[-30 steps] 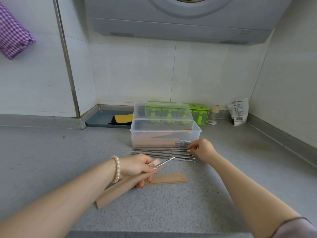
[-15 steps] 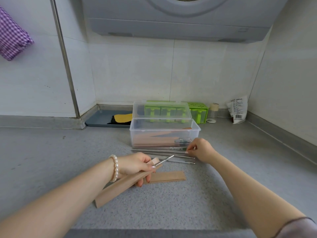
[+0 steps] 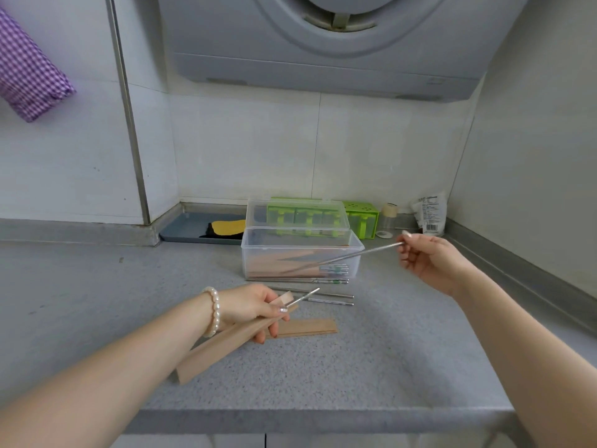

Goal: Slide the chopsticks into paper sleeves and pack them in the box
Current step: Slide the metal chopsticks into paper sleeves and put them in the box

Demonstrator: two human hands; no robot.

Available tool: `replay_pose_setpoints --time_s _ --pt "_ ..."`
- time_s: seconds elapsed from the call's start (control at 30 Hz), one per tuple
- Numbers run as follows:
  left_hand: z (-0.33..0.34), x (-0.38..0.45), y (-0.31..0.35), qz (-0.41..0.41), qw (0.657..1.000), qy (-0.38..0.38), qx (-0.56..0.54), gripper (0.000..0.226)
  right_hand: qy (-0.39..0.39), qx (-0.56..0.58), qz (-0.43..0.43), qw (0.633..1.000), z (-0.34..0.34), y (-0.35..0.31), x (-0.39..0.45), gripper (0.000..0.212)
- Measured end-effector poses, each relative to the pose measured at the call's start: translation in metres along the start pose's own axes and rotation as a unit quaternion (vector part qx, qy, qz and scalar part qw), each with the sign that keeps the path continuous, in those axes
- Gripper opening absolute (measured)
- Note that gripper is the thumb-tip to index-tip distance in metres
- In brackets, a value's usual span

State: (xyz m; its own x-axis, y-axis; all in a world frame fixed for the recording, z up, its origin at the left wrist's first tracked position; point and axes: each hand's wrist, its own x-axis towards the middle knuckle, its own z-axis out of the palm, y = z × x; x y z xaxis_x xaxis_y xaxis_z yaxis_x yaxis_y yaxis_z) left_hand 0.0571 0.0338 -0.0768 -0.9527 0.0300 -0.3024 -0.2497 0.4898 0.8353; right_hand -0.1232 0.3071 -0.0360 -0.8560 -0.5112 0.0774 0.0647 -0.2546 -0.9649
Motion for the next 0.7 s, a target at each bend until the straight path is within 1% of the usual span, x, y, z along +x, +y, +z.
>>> replay_pose_setpoints --time_s 0.13,0.3,0.47,0.7 --pt "0.004 -0.005 0.004 0.006 1.0 0.0 -0.019 0.017 0.054 0.015 -0.026 0.998 -0.002 0.002 -0.013 0.025" --pt "0.011 -0.013 0.011 0.009 0.999 -0.007 -0.031 0.017 0.093 0.013 -0.07 0.993 0.005 0.01 -0.023 0.024" --pt "0.016 -0.02 0.015 0.018 1.0 -0.01 -0.018 0.018 0.113 0.0 -0.094 0.989 0.008 0.01 -0.028 0.023" --pt "0.016 -0.026 0.017 0.02 1.0 -0.012 -0.015 0.016 0.113 -0.02 -0.108 0.987 0.014 0.005 -0.034 0.023"
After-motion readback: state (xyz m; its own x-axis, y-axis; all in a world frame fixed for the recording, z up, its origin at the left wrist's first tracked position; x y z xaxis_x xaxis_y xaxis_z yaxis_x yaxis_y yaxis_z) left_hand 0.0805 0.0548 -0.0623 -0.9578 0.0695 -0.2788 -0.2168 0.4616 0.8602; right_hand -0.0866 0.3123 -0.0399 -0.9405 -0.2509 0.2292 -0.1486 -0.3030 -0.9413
